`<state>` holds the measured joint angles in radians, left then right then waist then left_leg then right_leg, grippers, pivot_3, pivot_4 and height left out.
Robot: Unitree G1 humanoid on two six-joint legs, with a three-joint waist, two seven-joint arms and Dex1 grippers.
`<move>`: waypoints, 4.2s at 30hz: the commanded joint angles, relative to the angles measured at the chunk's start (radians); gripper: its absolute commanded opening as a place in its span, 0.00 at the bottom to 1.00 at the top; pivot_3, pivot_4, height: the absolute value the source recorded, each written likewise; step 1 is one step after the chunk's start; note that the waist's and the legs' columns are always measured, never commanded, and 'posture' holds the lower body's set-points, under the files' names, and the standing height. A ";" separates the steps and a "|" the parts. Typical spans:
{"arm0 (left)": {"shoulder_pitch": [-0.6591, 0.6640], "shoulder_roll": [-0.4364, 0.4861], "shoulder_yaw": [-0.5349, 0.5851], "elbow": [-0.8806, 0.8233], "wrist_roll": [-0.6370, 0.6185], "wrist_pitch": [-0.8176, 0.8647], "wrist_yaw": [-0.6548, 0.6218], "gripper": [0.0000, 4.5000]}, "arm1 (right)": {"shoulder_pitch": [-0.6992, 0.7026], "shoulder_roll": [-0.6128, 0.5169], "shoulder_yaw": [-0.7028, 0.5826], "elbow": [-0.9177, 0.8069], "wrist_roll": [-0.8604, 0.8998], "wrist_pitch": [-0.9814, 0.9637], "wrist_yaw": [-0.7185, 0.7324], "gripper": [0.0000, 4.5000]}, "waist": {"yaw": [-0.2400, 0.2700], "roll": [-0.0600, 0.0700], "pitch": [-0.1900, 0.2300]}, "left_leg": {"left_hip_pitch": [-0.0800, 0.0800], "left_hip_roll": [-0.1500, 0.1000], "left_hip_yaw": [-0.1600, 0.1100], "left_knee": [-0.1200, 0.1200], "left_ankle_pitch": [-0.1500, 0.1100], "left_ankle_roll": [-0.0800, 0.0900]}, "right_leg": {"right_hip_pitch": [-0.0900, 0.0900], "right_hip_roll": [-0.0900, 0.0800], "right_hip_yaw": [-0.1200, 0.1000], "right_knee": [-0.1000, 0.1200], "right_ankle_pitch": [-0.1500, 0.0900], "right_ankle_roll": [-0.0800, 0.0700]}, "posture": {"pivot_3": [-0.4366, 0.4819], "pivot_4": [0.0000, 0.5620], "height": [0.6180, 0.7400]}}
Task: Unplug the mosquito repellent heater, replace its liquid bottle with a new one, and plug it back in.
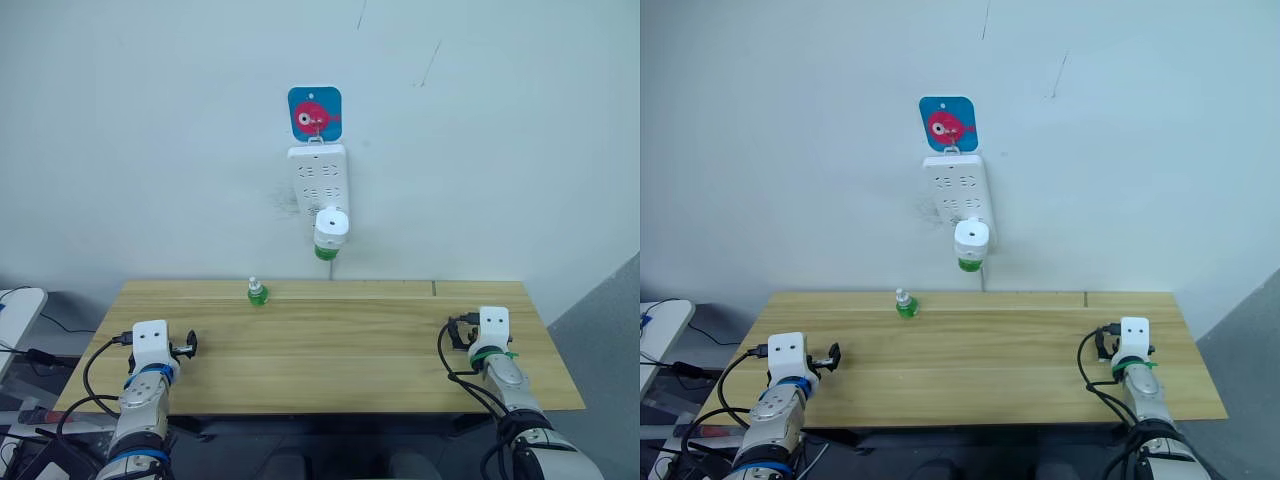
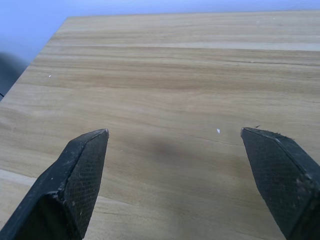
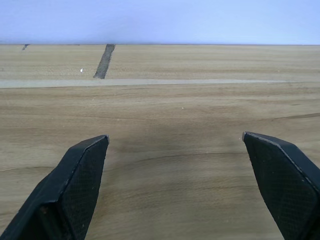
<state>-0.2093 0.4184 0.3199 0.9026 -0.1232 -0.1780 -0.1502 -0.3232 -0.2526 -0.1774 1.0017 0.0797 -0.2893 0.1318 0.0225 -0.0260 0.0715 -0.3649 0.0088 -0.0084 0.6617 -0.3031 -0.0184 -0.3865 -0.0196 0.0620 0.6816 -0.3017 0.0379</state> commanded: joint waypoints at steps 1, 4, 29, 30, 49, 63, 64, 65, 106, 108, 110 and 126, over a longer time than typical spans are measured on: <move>0.043 0.022 0.050 -0.184 -0.114 0.037 -0.120 1.00 | 0.037 -0.012 0.005 -0.139 0.005 0.004 0.028 1.00 | -0.001 0.000 0.002 | 0.000 0.000 0.000 0.000 0.000 0.000 | 0.000 0.000 0.000 0.000 0.000 0.000 | 0.62 0.19 1.00; 0.118 0.094 0.060 -0.434 -0.222 0.133 -0.311 1.00 | 0.100 -0.030 0.014 -0.375 0.033 0.097 0.084 1.00 | -0.003 0.001 0.014 | -0.001 0.000 -0.001 -0.001 0.000 0.000 | 0.000 -0.001 0.000 0.000 0.000 0.000 | 0.61 0.21 1.00; -0.469 0.152 -0.262 -0.600 -0.317 0.483 -0.775 0.67 | -0.155 -0.190 0.177 -1.526 0.495 1.031 0.364 1.00 | -0.002 0.011 0.049 | -0.019 -0.002 -0.018 0.004 0.001 -0.002 | -0.009 0.001 -0.020 -0.002 -0.001 -0.004 | 0.54 0.21 1.00; -0.494 0.141 -0.272 -0.564 -0.302 0.463 -0.788 0.67 | -0.159 -0.193 0.188 -1.531 0.494 1.035 0.370 1.00 | -0.002 0.010 0.049 | -0.019 -0.002 -0.018 0.005 0.001 -0.002 | -0.009 0.001 -0.020 -0.002 -0.001 -0.004 | 0.54 0.21 1.00; -0.795 0.015 -0.317 -0.076 -0.120 0.164 -0.964 0.67 | -0.146 -0.177 0.189 -1.559 0.494 1.079 0.324 1.00 | -0.022 0.007 0.061 | -0.027 -0.007 -0.025 0.017 0.001 -0.001 | -0.009 0.001 -0.024 0.000 -0.001 -0.004 | 0.49 0.26 1.00; -0.810 -0.037 -0.311 -0.107 -0.120 0.169 -1.053 0.30 | -0.017 -0.164 0.177 -1.563 0.428 1.033 0.254 1.00 | -0.021 0.007 0.067 | -0.035 -0.015 -0.041 0.018 0.002 -0.001 | -0.009 -0.003 -0.036 -0.001 -0.001 -0.003 | 0.47 0.29 1.00; -0.812 -0.042 -0.308 -0.108 -0.122 0.173 -1.049 0.30 | -0.010 -0.157 0.179 -1.568 0.424 1.037 0.242 1.00 | -0.021 0.007 0.068 | -0.035 -0.014 -0.043 0.018 0.002 -0.001 | -0.007 -0.003 -0.041 -0.001 -0.001 -0.003 | 0.47 0.29 1.00; -0.813 -0.046 -0.307 -0.109 -0.123 0.176 -1.047 0.30 | -0.003 -0.150 0.182 -1.572 0.420 1.040 0.230 1.00 | -0.021 0.007 0.071 | -0.035 -0.015 -0.044 0.019 0.002 -0.001 | -0.006 -0.003 -0.043 -0.001 -0.001 -0.003 | 0.47 0.29 1.00; -0.794 -0.064 -0.291 -0.152 -0.085 0.205 -0.930 0.30 | -0.050 0.027 0.227 -1.626 0.236 1.049 0.068 0.65 | -0.017 0.008 0.086 | -0.035 -0.020 -0.055 0.019 0.009 -0.008 | -0.002 -0.007 -0.049 -0.001 -0.001 -0.003 | 0.45 0.33 1.00; -0.791 -0.059 -0.291 -0.154 -0.084 0.203 -0.928 0.30 | -0.034 0.014 0.207 -1.658 0.262 1.061 0.085 0.65 | -0.022 0.008 0.089 | -0.035 -0.020 -0.055 0.019 0.009 -0.003 | -0.001 -0.007 -0.049 0.000 -0.001 -0.003 | 0.45 0.33 1.00; -0.790 -0.053 -0.292 -0.153 -0.081 0.202 -0.922 0.30 | -0.023 0.001 0.185 -1.676 0.285 1.070 0.101 0.65 | -0.024 0.009 0.090 | -0.035 -0.020 -0.056 0.019 0.012 -0.003 | -0.001 -0.006 -0.048 0.001 -0.001 -0.003 | 0.45 0.32 1.00; -0.312 0.133 -0.234 -0.625 -0.094 0.292 -0.811 0.98 | -0.052 -0.044 -0.053 -1.543 0.478 1.121 0.145 0.65 | -0.065 0.014 0.097 | -0.035 -0.015 -0.058 0.014 0.015 -0.002 | -0.007 -0.007 -0.045 0.008 -0.001 -0.005 | 0.50 0.34 1.00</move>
<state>-0.5660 0.5389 0.0791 0.4035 -0.2217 0.1270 -0.9832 -0.3606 -0.3002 -0.1853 -0.5262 0.5101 0.8210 0.2814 -0.0427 -0.0124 0.1682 -0.3996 -0.0060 -0.0666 0.6755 -0.2884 -0.0204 -0.3939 -0.0261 0.0168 0.6898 -0.3033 0.0328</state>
